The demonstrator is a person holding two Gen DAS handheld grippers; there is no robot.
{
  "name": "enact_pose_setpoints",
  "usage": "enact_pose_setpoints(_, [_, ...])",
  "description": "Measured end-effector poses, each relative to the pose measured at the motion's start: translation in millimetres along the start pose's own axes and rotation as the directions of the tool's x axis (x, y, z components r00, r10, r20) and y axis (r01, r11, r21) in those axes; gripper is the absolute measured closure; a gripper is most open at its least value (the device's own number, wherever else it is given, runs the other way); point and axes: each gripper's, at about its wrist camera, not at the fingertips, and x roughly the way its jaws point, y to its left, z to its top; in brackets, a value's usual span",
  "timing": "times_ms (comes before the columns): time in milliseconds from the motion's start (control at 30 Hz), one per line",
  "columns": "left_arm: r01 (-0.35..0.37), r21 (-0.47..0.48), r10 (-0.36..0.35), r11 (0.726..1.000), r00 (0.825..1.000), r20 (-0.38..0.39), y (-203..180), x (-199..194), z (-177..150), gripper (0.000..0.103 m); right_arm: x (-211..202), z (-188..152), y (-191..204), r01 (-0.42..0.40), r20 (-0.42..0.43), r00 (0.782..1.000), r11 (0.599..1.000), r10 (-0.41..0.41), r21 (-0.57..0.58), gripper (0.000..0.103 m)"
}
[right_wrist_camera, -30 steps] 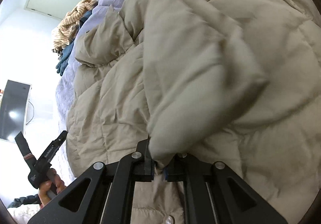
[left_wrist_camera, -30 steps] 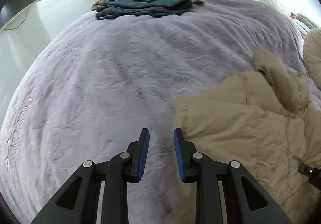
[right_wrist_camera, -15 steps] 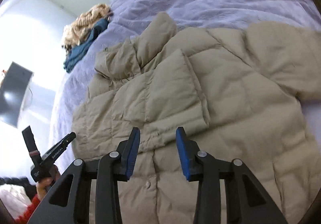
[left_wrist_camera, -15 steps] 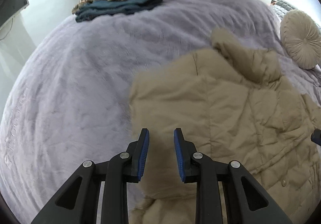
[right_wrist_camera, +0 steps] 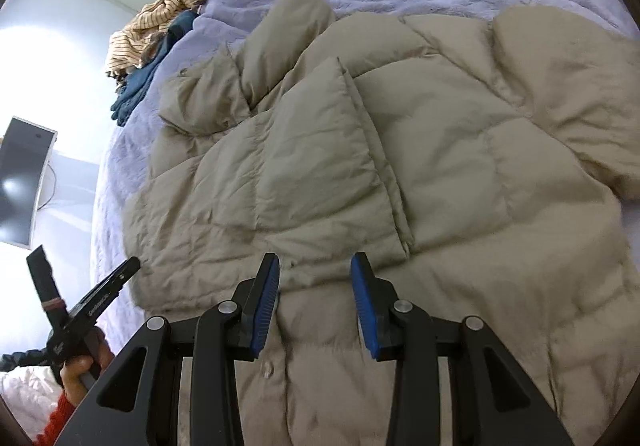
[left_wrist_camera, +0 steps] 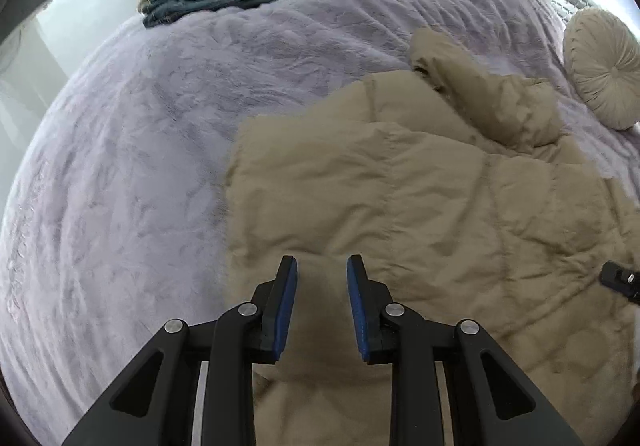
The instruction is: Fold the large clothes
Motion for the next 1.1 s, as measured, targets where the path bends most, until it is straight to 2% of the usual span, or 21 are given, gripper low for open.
enact_pose_setpoints(33, [0.019,-0.016,-0.019,1.000,1.000,-0.012,-3,-2,0,0.073,-4,-3,-2,-0.010,-0.001,1.000,1.000,0.010,0.008,0.061])
enact_pose_setpoints(67, [0.041,-0.029,-0.042,0.999,0.999,-0.023,-7,-4,-2,0.049,-7,-9,-4,-0.021,-0.003,1.000,1.000,0.021,0.022,0.060])
enact_pose_setpoints(133, [0.073,-0.049,-0.074,0.996,0.997,-0.026,-17,-10,-6,0.016,-18,-21,-15,-0.039,-0.009,0.999,0.997,0.040,0.061,0.059])
enact_pose_setpoints(200, [0.113,-0.031,-0.114,0.993,0.993,-0.010,-33,-19,-10,0.016,-26,-31,-25,-0.049,-0.016,0.999,0.994,0.050,0.098,0.058])
enact_pose_setpoints(367, [0.160,0.007,-0.159,0.987,0.984,-0.081,-76,-22,-24,0.015,-43,-50,-47,-0.048,-0.019,0.999,0.988,0.051,0.148,0.056])
enact_pose_setpoints(467, [0.183,0.023,-0.180,0.983,0.979,-0.094,-100,-26,-32,0.001,-60,-57,-68,-0.040,-0.005,0.999,0.983,0.041,0.179,0.047])
enact_pose_setpoints(633, [0.236,0.022,-0.232,0.972,0.965,-0.119,-133,-29,-42,0.001,-89,-63,-114,-0.033,0.034,0.999,0.965,0.024,0.261,0.025])
enact_pose_setpoints(700, [0.255,0.021,-0.250,0.967,0.959,-0.135,-147,-27,-44,0.001,-99,-65,-133,-0.027,0.053,0.999,0.954,0.012,0.299,0.022])
enact_pose_setpoints(767, [0.268,0.030,-0.260,0.963,0.952,-0.162,-163,-24,-45,0.001,-109,-66,-154,-0.018,0.069,0.998,0.942,-0.005,0.335,0.022])
enact_pose_setpoints(867, [0.274,0.047,-0.261,0.961,0.949,-0.179,-182,-22,-46,0.001,-120,-67,-182,-0.006,0.084,0.996,0.925,-0.028,0.379,0.016])
enact_pose_setpoints(967, [0.272,0.081,-0.251,0.959,0.945,-0.209,-203,-16,-48,0.001,-133,-66,-207,0.004,0.119,0.991,0.911,-0.058,0.413,0.001])
enact_pose_setpoints(1100, [0.262,0.127,-0.225,0.957,0.942,-0.249,-230,-9,-52,0.001,-149,-64,-238,-0.006,0.166,0.983,0.889,-0.079,0.459,0.000])
